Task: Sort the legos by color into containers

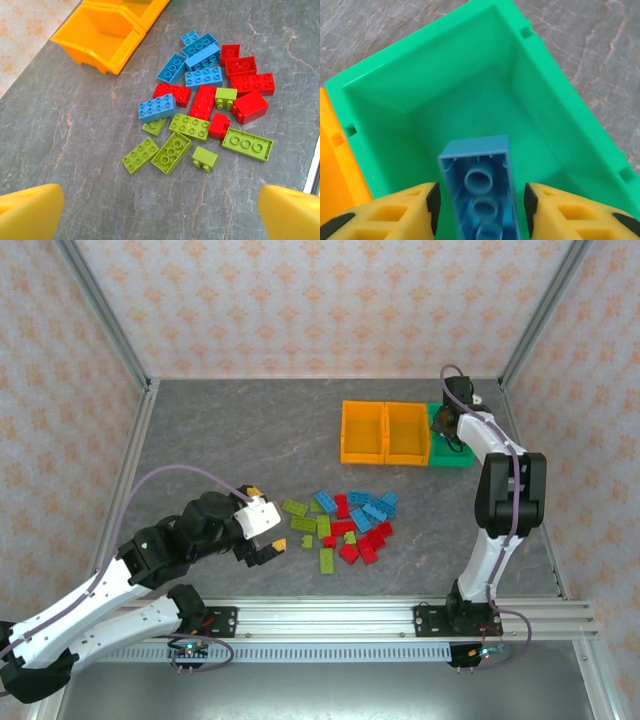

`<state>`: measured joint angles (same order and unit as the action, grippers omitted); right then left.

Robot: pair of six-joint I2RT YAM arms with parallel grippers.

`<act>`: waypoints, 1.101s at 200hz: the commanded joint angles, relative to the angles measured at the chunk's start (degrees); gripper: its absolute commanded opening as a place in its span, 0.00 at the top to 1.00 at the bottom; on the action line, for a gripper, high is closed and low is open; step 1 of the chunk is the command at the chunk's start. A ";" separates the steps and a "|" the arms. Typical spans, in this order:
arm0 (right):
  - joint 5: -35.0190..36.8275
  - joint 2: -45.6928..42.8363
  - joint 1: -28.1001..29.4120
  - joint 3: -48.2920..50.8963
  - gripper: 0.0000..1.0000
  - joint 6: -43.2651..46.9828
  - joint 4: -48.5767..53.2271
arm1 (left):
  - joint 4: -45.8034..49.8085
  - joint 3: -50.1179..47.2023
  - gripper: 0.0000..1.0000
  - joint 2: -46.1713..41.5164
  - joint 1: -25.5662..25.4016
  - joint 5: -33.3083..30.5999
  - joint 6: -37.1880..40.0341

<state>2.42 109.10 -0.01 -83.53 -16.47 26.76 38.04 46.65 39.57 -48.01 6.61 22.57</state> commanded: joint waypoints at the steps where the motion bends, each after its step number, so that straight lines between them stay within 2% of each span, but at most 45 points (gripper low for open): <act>1: 1.80 -3.92 -0.14 -1.54 0.44 -0.47 4.05 | -1.64 -0.60 0.00 -0.15 0.11 -1.33 -0.16; 21: 1.19 -7.67 -0.13 0.14 0.38 -0.95 4.61 | -1.58 -0.43 0.00 0.31 0.11 -1.16 -0.55; 36: -0.95 -10.77 -0.08 0.56 0.37 -1.88 7.04 | -1.57 -0.29 0.00 0.50 0.15 -1.15 -0.80; 66: -15.11 -21.09 2.29 10.59 0.37 -3.51 4.91 | -1.48 -0.34 0.00 0.42 0.15 -2.03 -0.50; 84: -17.56 -25.01 8.30 14.88 0.37 -2.59 6.47 | -1.26 -0.34 0.00 0.42 0.21 -2.10 -0.30; 109: -16.36 -27.79 21.14 18.26 0.38 0.25 8.00 | -1.32 -0.36 0.00 0.59 0.30 -2.16 -0.26; 137: -16.95 -25.09 34.24 17.92 0.38 -0.92 7.13 | -1.23 -0.35 0.00 0.51 0.37 -3.73 -0.28; 159: -15.53 -20.64 40.86 16.37 0.37 1.36 5.19 | -1.12 -0.50 0.00 -0.01 0.38 -4.46 -0.29; 220: -9.72 -5.46 46.21 7.24 0.36 7.74 8.68 | -1.02 -0.57 0.00 -0.13 0.40 -4.80 -0.29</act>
<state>-11.64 100.49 44.75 -72.75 -12.10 32.88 37.91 46.65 40.12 -47.97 3.33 22.44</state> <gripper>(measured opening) 0.644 0.998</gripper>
